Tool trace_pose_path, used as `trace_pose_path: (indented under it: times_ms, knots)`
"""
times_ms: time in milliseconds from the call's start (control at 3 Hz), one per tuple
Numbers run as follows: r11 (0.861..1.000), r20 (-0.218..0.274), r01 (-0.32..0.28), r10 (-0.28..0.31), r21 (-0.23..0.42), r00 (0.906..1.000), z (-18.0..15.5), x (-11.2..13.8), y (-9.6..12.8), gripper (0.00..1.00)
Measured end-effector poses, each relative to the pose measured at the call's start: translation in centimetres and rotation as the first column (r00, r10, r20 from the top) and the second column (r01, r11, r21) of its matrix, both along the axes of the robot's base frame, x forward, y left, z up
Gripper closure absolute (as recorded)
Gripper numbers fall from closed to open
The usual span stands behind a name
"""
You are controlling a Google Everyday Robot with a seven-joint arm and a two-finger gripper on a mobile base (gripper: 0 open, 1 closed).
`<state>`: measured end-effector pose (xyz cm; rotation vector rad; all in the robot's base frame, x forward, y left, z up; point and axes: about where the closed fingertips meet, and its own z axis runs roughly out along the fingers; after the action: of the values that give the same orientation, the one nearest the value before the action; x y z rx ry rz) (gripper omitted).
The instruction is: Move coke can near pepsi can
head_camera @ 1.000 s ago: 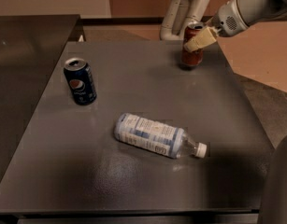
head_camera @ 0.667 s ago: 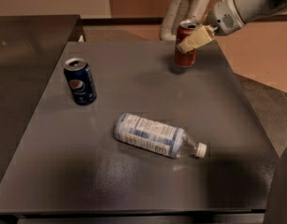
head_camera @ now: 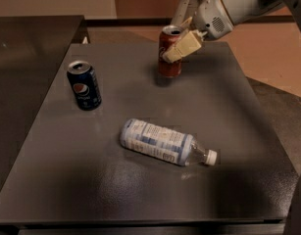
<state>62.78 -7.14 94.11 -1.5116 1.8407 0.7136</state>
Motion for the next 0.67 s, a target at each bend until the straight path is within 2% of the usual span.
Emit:
trace_pose_path:
  times_ms: [333,667]
  knots:
    - [0.996,-0.006,-0.09,0.09,-0.012,0.9959,-1.0,-2.0,3.3,1.0]
    - [0.986,-0.005,-0.165,0.165,-0.018,0.9863,-2.4,-3.3,5.9,1.0]
